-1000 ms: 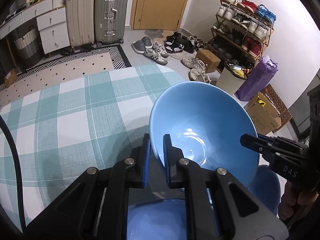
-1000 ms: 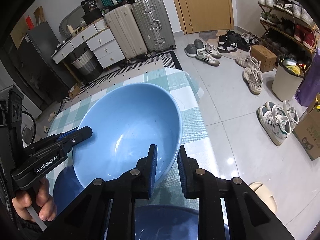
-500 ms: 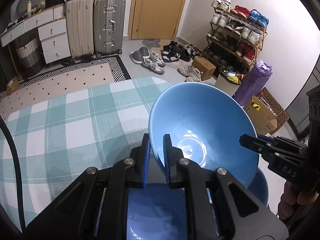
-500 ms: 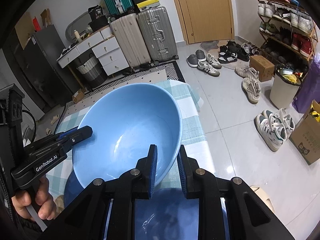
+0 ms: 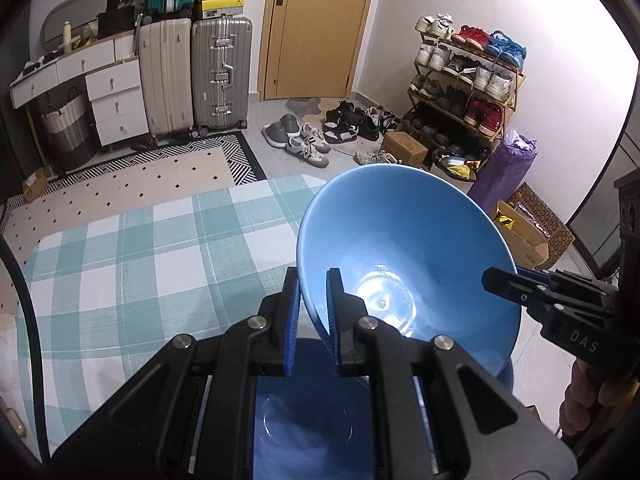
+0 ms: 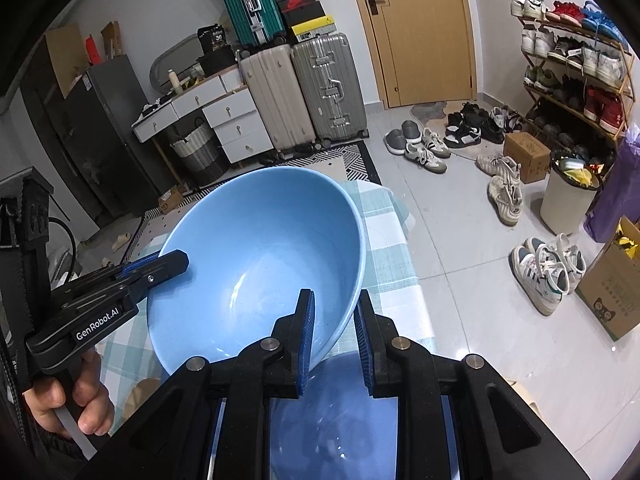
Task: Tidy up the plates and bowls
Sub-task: 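Lift and carry the held blue bowls toward the plate stack with both tools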
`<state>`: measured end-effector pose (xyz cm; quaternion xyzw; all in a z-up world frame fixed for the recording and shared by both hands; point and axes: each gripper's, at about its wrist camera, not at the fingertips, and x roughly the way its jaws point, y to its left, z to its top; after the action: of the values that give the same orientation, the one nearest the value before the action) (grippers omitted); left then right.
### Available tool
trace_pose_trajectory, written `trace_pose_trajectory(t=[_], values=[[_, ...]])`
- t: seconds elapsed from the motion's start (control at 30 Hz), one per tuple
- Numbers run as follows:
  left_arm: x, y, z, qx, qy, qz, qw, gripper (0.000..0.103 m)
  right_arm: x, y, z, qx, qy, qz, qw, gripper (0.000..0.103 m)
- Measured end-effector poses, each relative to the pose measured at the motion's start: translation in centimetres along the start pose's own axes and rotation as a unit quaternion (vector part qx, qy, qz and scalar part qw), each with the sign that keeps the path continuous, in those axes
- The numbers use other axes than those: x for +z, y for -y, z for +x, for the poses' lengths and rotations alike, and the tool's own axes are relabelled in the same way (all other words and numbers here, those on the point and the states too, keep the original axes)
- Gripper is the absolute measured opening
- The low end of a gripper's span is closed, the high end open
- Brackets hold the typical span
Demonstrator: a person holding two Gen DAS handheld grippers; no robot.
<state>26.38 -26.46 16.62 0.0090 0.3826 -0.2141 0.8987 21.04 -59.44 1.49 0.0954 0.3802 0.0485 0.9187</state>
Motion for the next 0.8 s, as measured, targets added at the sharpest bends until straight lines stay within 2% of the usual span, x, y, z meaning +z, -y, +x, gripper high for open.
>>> trace_pose_trajectory(t=[0.33,0.8], values=[[-1.6,0.1,-5.3,0.004,0.013,-0.005,0.9999,0.009,-0.8,-2.2,-3.2,0.010,0.013,-0.019,1.000,0.021],[-4.2,-0.9,-11.8,0.017,0.033,-0.013,0.9992,0.009,-2.6,-5.5,-4.9,0.026,0.018,-0.041,0.999,0.021]])
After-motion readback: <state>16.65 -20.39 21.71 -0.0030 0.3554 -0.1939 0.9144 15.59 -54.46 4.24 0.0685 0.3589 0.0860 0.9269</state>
